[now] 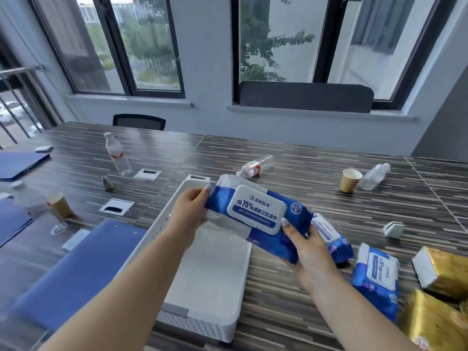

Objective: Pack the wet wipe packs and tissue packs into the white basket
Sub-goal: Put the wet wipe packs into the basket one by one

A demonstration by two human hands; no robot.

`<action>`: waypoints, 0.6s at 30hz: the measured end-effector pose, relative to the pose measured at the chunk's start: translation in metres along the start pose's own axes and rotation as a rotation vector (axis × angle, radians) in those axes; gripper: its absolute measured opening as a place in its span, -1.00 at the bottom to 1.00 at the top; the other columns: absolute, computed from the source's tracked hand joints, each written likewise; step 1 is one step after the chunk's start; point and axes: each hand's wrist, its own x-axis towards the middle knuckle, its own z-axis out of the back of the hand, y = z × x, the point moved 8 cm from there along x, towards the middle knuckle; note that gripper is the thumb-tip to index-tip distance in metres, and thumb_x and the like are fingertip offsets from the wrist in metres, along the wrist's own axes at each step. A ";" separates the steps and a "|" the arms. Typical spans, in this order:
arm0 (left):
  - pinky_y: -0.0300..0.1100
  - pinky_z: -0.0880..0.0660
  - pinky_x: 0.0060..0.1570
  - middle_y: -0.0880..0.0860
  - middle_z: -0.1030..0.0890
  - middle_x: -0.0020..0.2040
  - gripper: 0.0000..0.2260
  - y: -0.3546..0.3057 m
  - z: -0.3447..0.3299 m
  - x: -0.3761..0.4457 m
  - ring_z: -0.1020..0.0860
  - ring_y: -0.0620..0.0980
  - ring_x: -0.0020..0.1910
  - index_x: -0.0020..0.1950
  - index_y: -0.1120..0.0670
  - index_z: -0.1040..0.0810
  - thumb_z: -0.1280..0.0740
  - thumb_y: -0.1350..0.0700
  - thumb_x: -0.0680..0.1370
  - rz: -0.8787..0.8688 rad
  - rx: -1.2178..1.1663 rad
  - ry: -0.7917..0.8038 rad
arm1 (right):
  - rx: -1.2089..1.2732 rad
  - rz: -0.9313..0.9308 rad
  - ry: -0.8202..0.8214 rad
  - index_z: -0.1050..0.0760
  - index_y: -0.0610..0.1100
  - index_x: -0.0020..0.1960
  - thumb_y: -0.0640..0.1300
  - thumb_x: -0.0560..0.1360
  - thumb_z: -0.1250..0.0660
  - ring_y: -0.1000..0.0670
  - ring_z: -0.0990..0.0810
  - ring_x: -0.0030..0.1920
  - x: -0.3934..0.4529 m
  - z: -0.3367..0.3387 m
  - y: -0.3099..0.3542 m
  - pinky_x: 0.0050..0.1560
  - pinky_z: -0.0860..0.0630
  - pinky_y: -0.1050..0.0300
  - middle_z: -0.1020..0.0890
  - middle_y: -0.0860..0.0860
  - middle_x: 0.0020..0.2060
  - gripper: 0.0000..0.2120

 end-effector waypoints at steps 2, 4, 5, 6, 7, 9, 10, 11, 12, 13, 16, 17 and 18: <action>0.15 -0.50 0.20 0.11 -0.58 0.14 -0.56 0.014 0.009 -0.005 -0.56 0.11 0.15 0.23 0.10 -0.47 -0.32 -0.17 0.49 0.156 -0.289 -0.001 | 0.017 -0.032 0.009 -0.47 -0.05 0.15 -0.18 0.45 -0.41 -0.10 -0.65 -0.02 0.005 -0.016 -0.004 -0.17 -0.57 0.01 -0.66 -0.09 0.04 -0.70; 0.18 -0.50 0.18 0.11 -0.53 0.22 -0.33 0.026 0.014 -0.011 -0.53 0.11 0.23 0.33 0.03 -0.43 -0.36 -0.30 0.32 0.244 -0.459 0.016 | 0.014 -0.043 0.017 -0.46 -0.04 0.13 -0.17 0.44 -0.42 -0.11 -0.65 -0.01 0.010 -0.040 -0.010 -0.15 -0.59 -0.01 -0.65 -0.09 0.06 -0.70; 0.18 -0.50 0.18 0.11 -0.54 0.23 -0.30 0.031 0.014 -0.014 -0.53 0.10 0.24 0.32 0.00 -0.45 -0.36 -0.31 0.26 0.263 -0.490 0.029 | 0.006 -0.047 0.020 -0.45 -0.03 0.13 -0.17 0.43 -0.43 -0.12 -0.65 0.01 0.013 -0.052 -0.014 -0.09 -0.60 -0.06 -0.65 -0.09 0.07 -0.69; 0.17 -0.49 0.18 0.09 -0.57 0.21 -0.34 0.036 0.010 -0.018 -0.54 0.08 0.23 0.27 0.00 -0.50 -0.37 -0.30 0.25 0.280 -0.507 0.045 | 0.000 -0.053 0.019 -0.44 -0.02 0.14 -0.17 0.43 -0.44 -0.14 -0.64 0.03 0.016 -0.061 -0.019 -0.01 -0.60 -0.12 -0.65 -0.09 0.08 -0.67; 0.16 -0.49 0.18 0.09 -0.60 0.18 -0.40 0.040 0.006 -0.020 -0.55 0.07 0.19 0.22 0.02 -0.53 -0.38 -0.27 0.28 0.298 -0.527 0.053 | -0.007 -0.066 0.019 -0.43 -0.03 0.16 -0.17 0.42 -0.44 -0.15 -0.64 0.05 0.017 -0.072 -0.026 0.06 -0.59 -0.16 -0.64 -0.09 0.08 -0.65; 0.13 -0.54 0.10 0.10 -0.64 0.10 -0.52 0.051 0.005 -0.019 -0.60 0.06 0.06 0.20 0.06 -0.54 -0.41 -0.16 0.38 0.341 -0.577 0.036 | -0.032 -0.091 0.023 -0.42 -0.05 0.20 -0.18 0.43 -0.44 -0.16 -0.63 0.05 0.021 -0.092 -0.041 0.09 -0.58 -0.17 -0.64 -0.10 0.08 -0.62; 0.11 -0.56 0.03 0.10 -0.66 0.05 -0.58 0.057 0.007 -0.016 -0.61 0.05 0.00 0.20 0.07 -0.54 -0.42 -0.10 0.42 0.365 -0.598 0.020 | -0.050 -0.098 0.022 -0.43 -0.06 0.20 -0.18 0.43 -0.44 -0.15 -0.64 0.04 0.022 -0.098 -0.046 0.09 -0.58 -0.15 -0.65 -0.09 0.07 -0.62; 0.08 -0.57 -0.03 0.10 -0.67 0.01 -0.63 0.062 0.011 -0.011 -0.62 0.04 -0.04 0.18 0.07 -0.54 -0.42 -0.06 0.45 0.386 -0.613 0.007 | -0.073 -0.101 0.021 -0.44 -0.07 0.21 -0.19 0.43 -0.44 -0.13 -0.64 0.02 0.024 -0.104 -0.051 0.08 -0.59 -0.14 -0.65 -0.08 0.06 -0.62; 0.07 -0.56 -0.06 0.09 -0.67 -0.01 -0.67 0.069 0.016 -0.007 -0.62 0.03 -0.05 0.16 0.06 -0.54 -0.42 -0.03 0.46 0.412 -0.613 -0.009 | -0.091 -0.102 0.018 -0.45 -0.07 0.20 -0.20 0.44 -0.44 -0.11 -0.64 -0.01 0.026 -0.107 -0.056 0.05 -0.59 -0.11 -0.66 -0.07 0.04 -0.63; 0.06 -0.54 -0.04 0.08 -0.68 -0.04 -0.70 0.077 0.020 -0.003 -0.62 0.02 -0.06 0.13 0.06 -0.54 -0.43 -0.01 0.46 0.449 -0.610 -0.027 | -0.108 -0.106 0.017 -0.45 -0.06 0.19 -0.21 0.44 -0.43 -0.09 -0.64 -0.03 0.029 -0.110 -0.061 0.01 -0.59 -0.08 -0.66 -0.06 0.03 -0.65; 0.03 -0.46 0.03 0.05 -0.66 -0.12 -0.76 0.106 0.027 0.004 -0.59 -0.01 -0.11 0.07 0.05 -0.53 -0.44 0.03 0.45 0.570 -0.613 -0.050 | -0.136 -0.142 -0.021 -0.47 -0.05 0.13 -0.23 0.46 -0.41 -0.08 -0.64 -0.10 0.037 -0.106 -0.079 -0.12 -0.58 0.00 -0.66 -0.06 -0.04 -0.72; 0.00 -0.47 -0.01 0.05 -0.66 -0.10 -0.74 0.114 0.026 0.006 -0.59 -0.01 -0.11 0.09 0.05 -0.53 -0.45 0.03 0.45 0.605 -0.624 -0.046 | -0.131 -0.155 -0.036 -0.47 -0.07 0.11 -0.25 0.47 -0.39 -0.09 -0.64 -0.13 0.040 -0.106 -0.085 -0.18 -0.58 0.02 -0.66 -0.06 -0.08 -0.74; -0.02 -0.47 -0.07 0.06 -0.65 -0.08 -0.71 0.120 0.025 0.008 -0.58 0.00 -0.10 0.12 0.06 -0.53 -0.45 0.03 0.45 0.637 -0.637 -0.045 | -0.124 -0.168 -0.051 -0.48 -0.08 0.10 -0.27 0.48 -0.38 -0.09 -0.64 -0.15 0.044 -0.106 -0.091 -0.22 -0.57 0.03 -0.66 -0.07 -0.10 -0.77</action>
